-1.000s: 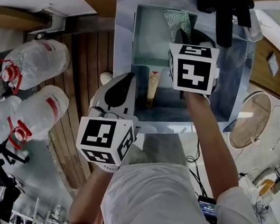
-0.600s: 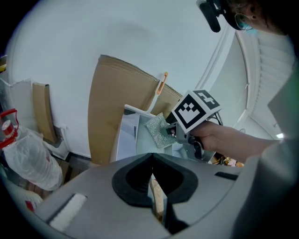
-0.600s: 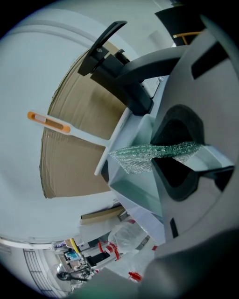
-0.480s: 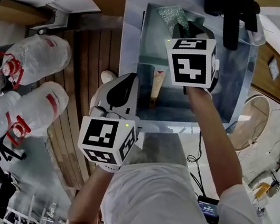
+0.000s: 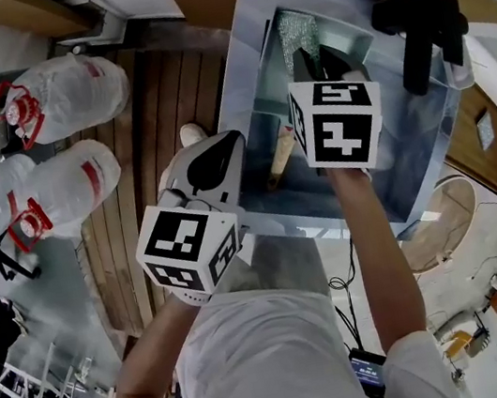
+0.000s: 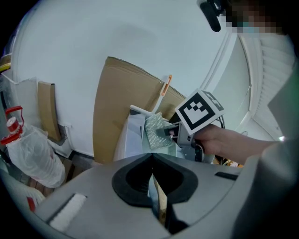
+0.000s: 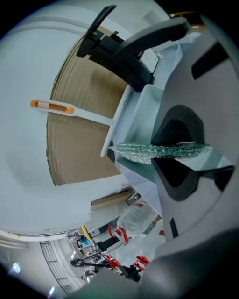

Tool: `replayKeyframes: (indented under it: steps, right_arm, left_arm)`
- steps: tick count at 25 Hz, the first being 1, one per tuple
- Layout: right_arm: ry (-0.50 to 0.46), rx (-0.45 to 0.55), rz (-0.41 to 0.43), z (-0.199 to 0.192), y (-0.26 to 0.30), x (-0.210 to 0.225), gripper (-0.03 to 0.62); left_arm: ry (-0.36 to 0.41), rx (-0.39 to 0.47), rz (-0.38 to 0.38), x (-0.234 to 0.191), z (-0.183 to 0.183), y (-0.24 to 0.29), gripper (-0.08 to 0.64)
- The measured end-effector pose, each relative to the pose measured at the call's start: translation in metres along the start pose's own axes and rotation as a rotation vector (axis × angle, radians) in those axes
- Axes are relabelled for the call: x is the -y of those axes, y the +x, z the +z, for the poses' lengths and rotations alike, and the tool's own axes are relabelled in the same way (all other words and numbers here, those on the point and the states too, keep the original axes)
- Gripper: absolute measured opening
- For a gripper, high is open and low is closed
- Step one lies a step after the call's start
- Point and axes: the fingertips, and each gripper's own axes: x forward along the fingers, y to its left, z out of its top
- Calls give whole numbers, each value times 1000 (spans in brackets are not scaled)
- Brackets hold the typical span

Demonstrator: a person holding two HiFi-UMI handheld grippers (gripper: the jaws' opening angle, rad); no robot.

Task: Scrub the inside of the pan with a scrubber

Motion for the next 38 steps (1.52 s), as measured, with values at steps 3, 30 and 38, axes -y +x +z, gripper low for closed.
replayKeyframes:
  steps: [3, 30, 38]
  right_arm:
    - [28, 23, 63, -3, 1, -14, 63]
    - [43, 37, 287, -41, 4, -78, 63]
    - [8, -3, 123, -66, 2, -37, 58]
  left_arm:
    - [-1, 0, -2, 2, -2, 1, 5]
    - [-20, -1, 35, 3, -25, -18, 5]
    - [-16, 2, 34, 7, -29, -21, 5]
